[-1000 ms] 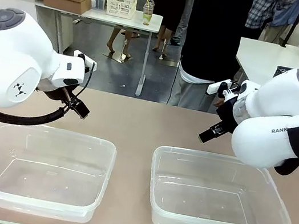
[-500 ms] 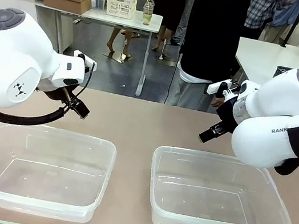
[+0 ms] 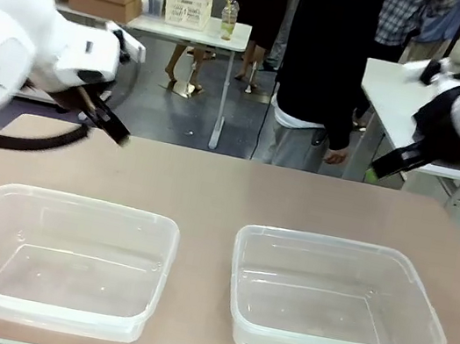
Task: Sort the waste into each basket.
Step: Pick up the Organizing box on the left side of the table and lift it.
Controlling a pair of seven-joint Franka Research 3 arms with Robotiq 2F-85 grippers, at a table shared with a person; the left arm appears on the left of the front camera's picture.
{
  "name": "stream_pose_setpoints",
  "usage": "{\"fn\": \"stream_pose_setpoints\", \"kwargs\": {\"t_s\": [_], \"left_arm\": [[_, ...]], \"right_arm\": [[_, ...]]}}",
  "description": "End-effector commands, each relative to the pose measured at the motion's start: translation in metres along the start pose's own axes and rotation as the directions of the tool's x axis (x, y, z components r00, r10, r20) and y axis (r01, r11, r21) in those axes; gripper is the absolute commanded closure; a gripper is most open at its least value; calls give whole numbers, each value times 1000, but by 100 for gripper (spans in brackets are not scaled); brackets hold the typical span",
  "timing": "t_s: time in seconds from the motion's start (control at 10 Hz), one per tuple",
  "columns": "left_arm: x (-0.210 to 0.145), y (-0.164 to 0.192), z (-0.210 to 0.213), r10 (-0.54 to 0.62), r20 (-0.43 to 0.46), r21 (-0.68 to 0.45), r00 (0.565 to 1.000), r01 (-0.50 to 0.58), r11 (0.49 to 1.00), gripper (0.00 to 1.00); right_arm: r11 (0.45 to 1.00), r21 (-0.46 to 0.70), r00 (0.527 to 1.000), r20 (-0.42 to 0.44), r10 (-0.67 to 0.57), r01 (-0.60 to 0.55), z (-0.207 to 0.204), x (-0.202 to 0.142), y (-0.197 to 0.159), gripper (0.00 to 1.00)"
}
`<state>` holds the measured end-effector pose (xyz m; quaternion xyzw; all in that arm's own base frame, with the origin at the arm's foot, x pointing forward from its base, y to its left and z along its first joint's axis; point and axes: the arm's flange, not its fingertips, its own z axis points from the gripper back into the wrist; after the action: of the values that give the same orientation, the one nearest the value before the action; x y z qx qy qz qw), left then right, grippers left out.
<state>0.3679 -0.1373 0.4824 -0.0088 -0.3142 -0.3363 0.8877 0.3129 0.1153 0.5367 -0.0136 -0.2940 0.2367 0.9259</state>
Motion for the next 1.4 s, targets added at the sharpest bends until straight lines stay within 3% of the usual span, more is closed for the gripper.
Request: {"fn": "stream_pose_setpoints", "kwargs": {"t_s": [0.0,0.1,0.2,0.3,0.4,0.5,0.6,0.7,0.8,0.9,1.0,1.1,1.2,1.3], "left_arm": [[-7,-3,-38,18,-43,-1,999,-19,1000,0],[-7,-3,-38,18,-43,-1,999,-19,1000,0],[-7,-3,-38,18,-43,-1,999,-19,1000,0],[-2,-2,-2,0,-17,-3,1000,0,1000,0],[-3,5,23,-117,67,-199,991,128,972,0],[-16,29,53,-107,210,-414,972,187,891,0],[-38,57,79,-31,376,-584,926,263,768,0],[-63,81,96,122,487,-631,865,251,734,0],[-91,105,101,309,521,-658,796,144,740,0],[-112,118,97,447,502,-695,741,38,718,0],[-122,129,88,544,428,-718,722,-93,689,0],[-115,136,75,651,192,-660,735,-394,639,0],[-108,139,112,372,525,-646,766,73,760,0],[-108,139,112,372,525,-646,766,73,760,0]], "right_arm": [[999,35,1000,-16,26,-26,-45,8,8,0],[999,35,1000,-16,26,-26,-45,8,8,0],[1000,-5,1000,6,-1,1,12,-4,0,0],[942,335,992,-116,45,-4,-21,5,9,0],[831,516,969,-224,-101,206,-15,11,2,0],[607,674,907,-330,-262,421,7,10,-24,0],[306,794,809,-353,-469,524,27,-2,-63,0],[101,838,689,-366,-626,537,36,-22,-100,0],[-39,837,550,-393,-737,546,36,-49,-136,0],[-118,827,443,-409,-798,550,32,-73,-158,0],[-130,803,361,-397,-844,581,28,-91,-170,0],[475,787,888,-190,-420,393,50,-58,-139,0],[475,787,888,-190,-420,393,50,-58,-139,0],[475,787,888,-190,-420,393,50,-58,-139,0]]}}
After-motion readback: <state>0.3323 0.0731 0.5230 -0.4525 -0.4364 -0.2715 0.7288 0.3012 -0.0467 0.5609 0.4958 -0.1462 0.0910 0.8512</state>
